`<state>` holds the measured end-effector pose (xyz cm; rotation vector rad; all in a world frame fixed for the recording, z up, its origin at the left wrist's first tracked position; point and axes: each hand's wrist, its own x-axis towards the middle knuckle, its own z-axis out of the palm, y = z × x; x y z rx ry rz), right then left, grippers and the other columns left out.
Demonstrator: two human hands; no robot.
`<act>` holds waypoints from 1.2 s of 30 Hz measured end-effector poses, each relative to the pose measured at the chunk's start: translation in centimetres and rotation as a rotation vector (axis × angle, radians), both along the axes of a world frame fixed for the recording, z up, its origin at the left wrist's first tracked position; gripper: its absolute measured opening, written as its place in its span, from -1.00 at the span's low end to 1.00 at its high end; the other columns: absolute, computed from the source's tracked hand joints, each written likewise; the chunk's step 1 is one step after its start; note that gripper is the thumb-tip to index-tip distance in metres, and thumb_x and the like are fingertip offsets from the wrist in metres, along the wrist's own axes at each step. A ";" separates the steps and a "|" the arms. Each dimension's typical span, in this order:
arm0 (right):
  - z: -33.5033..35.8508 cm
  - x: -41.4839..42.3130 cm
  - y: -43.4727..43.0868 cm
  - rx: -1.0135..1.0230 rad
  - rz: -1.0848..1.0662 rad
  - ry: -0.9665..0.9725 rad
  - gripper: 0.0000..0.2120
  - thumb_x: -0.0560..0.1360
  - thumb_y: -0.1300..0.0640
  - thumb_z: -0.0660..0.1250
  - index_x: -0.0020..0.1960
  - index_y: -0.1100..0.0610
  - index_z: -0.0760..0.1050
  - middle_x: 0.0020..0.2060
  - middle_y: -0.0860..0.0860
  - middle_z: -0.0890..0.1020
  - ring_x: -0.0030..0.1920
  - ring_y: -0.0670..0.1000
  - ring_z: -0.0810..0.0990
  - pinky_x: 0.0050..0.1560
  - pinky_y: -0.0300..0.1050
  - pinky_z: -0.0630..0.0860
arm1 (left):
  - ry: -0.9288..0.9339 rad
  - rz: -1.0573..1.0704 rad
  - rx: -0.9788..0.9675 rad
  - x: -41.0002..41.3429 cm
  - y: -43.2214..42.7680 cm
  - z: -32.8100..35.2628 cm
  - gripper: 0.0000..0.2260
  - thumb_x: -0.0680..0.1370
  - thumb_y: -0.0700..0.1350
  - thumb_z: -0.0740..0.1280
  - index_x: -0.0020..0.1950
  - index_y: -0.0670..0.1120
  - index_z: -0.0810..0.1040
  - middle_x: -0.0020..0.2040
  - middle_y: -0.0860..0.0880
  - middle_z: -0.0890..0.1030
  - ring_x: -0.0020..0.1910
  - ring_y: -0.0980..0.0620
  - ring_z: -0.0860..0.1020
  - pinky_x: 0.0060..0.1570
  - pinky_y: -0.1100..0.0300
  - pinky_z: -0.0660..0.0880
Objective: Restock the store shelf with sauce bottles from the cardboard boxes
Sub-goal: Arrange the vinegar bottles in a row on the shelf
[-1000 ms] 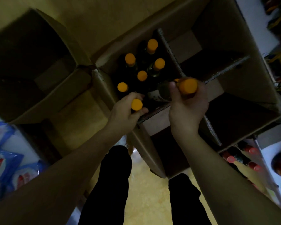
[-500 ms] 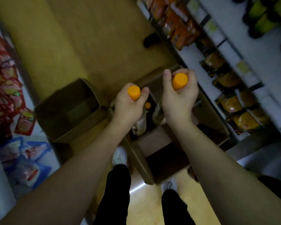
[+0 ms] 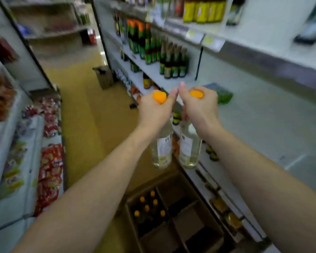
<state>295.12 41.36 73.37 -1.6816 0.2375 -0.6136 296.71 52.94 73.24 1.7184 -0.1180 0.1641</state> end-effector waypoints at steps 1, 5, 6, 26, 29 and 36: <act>3.0 -0.4 -0.4 0.002 0.008 -0.010 -0.46 0.54 -0.11 0.44 -0.51 0.06 0.37 -0.59 0.08 0.40 -0.53 0.13 0.42 -0.40 0.10 0.49 | -0.033 -0.023 -0.019 -0.2 -0.4 2.9 -0.48 0.58 0.11 0.46 -0.35 -0.27 0.47 -0.38 -0.31 0.54 -0.37 -0.27 0.54 -0.24 -0.18 0.56; 13.6 -3.0 -1.7 -0.001 -0.010 -0.082 -0.55 0.57 -0.03 0.45 -0.34 0.16 0.35 -0.56 0.11 0.38 -0.57 0.09 0.38 -0.41 0.01 0.42 | -0.138 -0.118 -0.104 -1.1 -1.3 12.8 -0.55 0.57 0.03 0.48 -0.41 -0.12 0.42 -0.47 -0.16 0.50 -0.43 -0.11 0.50 -0.30 0.01 0.50; 15.8 -3.9 -2.1 0.006 -0.024 -0.101 -0.58 0.56 -0.01 0.45 -0.31 0.16 0.35 -0.56 0.08 0.37 -0.57 0.09 0.36 -0.39 0.01 0.41 | -0.157 -0.144 -0.123 -1.2 -1.4 14.7 -0.55 0.56 0.01 0.49 -0.43 -0.10 0.40 -0.48 -0.14 0.49 -0.45 -0.10 0.49 -0.32 0.04 0.45; 28.3 -35.8 -3.3 -0.090 -0.817 -0.226 -0.77 0.50 0.33 0.38 -0.28 0.21 0.42 -0.58 0.07 0.37 -0.57 0.06 0.36 -0.34 0.02 0.44 | -0.165 -1.028 -0.292 -22.4 -10.5 25.4 -0.81 0.48 -0.25 0.46 -0.20 -0.17 0.45 -0.48 -0.14 0.40 -0.55 -0.04 0.38 -0.37 0.08 0.40; 27.7 -42.4 -3.3 -0.116 -0.950 -0.224 -0.73 0.47 0.32 0.39 -0.34 0.18 0.39 -0.59 0.07 0.36 -0.60 0.06 0.34 -0.42 -0.05 0.40 | -0.138 -1.171 -0.306 -28.5 -12.2 24.9 -0.72 0.40 -0.21 0.48 -0.34 -0.10 0.38 -0.52 -0.11 0.39 -0.55 -0.05 0.38 -0.32 0.00 0.41; 26.1 -58.3 -3.5 -0.122 -1.168 -0.173 -0.70 0.48 0.31 0.38 -0.36 0.17 0.37 -0.54 0.06 0.34 -0.53 0.05 0.36 -0.38 -0.02 0.41 | -0.159 -1.431 -0.269 -45.2 -15.8 24.2 -0.75 0.46 -0.26 0.45 -0.33 -0.14 0.43 -0.49 -0.13 0.44 -0.56 -0.05 0.41 -0.31 0.03 0.44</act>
